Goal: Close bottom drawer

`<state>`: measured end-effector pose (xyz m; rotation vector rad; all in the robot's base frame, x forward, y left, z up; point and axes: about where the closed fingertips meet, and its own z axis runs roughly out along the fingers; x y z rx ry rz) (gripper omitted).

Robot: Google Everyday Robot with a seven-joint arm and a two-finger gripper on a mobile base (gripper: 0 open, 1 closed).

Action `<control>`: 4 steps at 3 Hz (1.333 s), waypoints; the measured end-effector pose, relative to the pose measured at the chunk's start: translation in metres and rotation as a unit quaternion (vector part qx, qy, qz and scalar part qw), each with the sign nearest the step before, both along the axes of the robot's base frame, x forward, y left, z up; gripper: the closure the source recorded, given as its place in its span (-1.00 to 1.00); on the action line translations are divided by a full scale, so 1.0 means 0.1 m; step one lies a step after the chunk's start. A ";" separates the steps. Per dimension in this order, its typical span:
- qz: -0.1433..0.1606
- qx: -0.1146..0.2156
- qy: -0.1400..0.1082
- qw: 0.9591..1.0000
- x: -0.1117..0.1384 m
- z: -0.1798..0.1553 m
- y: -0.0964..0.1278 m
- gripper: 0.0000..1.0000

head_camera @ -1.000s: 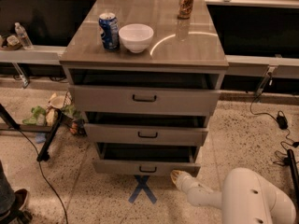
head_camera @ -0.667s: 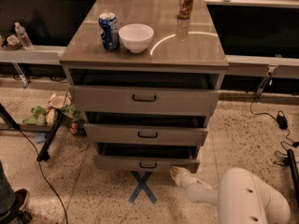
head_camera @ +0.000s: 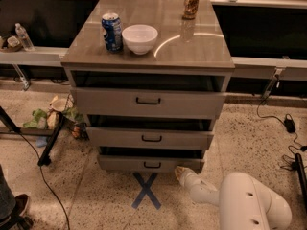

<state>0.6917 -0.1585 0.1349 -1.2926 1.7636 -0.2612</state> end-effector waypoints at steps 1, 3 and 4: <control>0.013 0.004 0.014 1.000 -0.15 0.11 0.01 1.00; 0.064 0.009 0.120 0.991 -1.17 0.91 -0.12 1.00; 0.090 0.020 0.138 0.986 -1.58 1.33 -0.09 1.00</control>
Offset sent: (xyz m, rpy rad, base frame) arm -0.1495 -0.0061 0.0969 0.0234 0.2836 0.1704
